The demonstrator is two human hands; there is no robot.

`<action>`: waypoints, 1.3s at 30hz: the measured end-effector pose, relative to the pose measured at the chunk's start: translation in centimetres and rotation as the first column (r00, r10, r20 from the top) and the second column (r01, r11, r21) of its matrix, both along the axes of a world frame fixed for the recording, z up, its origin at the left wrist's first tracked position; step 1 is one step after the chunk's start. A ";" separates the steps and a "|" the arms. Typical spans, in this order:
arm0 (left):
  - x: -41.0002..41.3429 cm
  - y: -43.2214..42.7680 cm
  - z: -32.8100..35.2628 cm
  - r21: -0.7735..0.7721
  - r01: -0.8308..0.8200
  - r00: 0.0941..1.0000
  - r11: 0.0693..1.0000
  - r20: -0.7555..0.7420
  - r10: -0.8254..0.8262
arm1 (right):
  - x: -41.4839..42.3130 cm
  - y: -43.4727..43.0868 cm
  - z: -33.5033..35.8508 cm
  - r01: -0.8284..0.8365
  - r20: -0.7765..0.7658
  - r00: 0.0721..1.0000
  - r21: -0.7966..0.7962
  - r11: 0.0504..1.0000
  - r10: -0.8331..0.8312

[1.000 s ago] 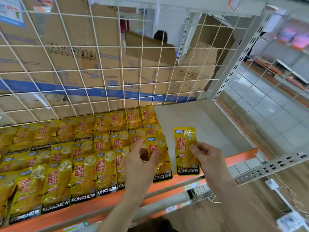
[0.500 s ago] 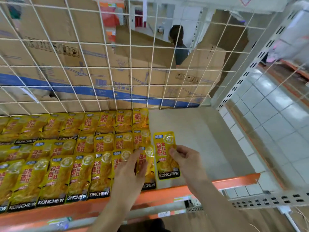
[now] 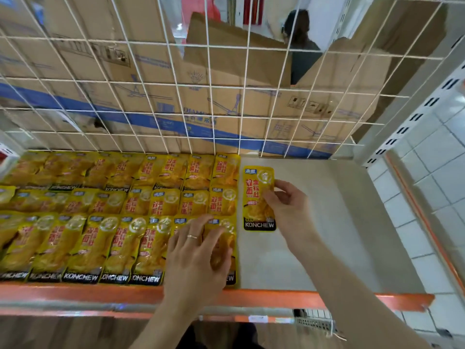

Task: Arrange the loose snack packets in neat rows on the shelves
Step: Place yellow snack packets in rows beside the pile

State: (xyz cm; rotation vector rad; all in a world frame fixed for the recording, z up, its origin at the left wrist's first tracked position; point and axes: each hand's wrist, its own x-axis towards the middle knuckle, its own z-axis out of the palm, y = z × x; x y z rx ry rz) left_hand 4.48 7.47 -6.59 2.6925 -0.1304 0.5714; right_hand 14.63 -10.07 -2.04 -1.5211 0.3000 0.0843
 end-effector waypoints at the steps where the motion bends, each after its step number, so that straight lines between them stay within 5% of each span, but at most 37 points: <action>1: 0.0 0.0 0.1 0.012 0.000 1.000 1.000 -0.022 0.000 | 1.0 0.0 -0.5 -0.007 0.013 1.000 -0.061 0.998 0.008; 6: -0.1 0.0 0.0 0.042 0.002 0.994 0.999 -0.112 0.003 | 5.3 0.5 -2.2 -0.042 0.101 0.991 -0.369 0.929 0.085; 13: 0.0 -0.2 0.3 0.033 -0.003 0.992 0.999 -0.128 0.007 | 7.4 1.2 -4.4 -0.002 0.185 0.975 -0.551 0.834 0.125; 19: 0.0 -0.4 0.4 0.031 -0.019 0.991 0.999 -0.130 0.023 | 6.9 2.1 -5.3 0.119 0.299 0.934 -0.775 0.620 0.196; 27: 0.4 -0.6 0.6 0.054 -0.003 0.992 0.999 -0.129 0.010 | 6.6 1.8 -6.0 0.052 0.283 0.796 -0.913 0.404 0.536; 39: 0.3 -0.5 0.4 0.031 -0.003 0.991 1.000 -0.136 0.007 | 6.9 2.0 -6.6 0.061 0.244 0.781 -0.946 0.319 0.575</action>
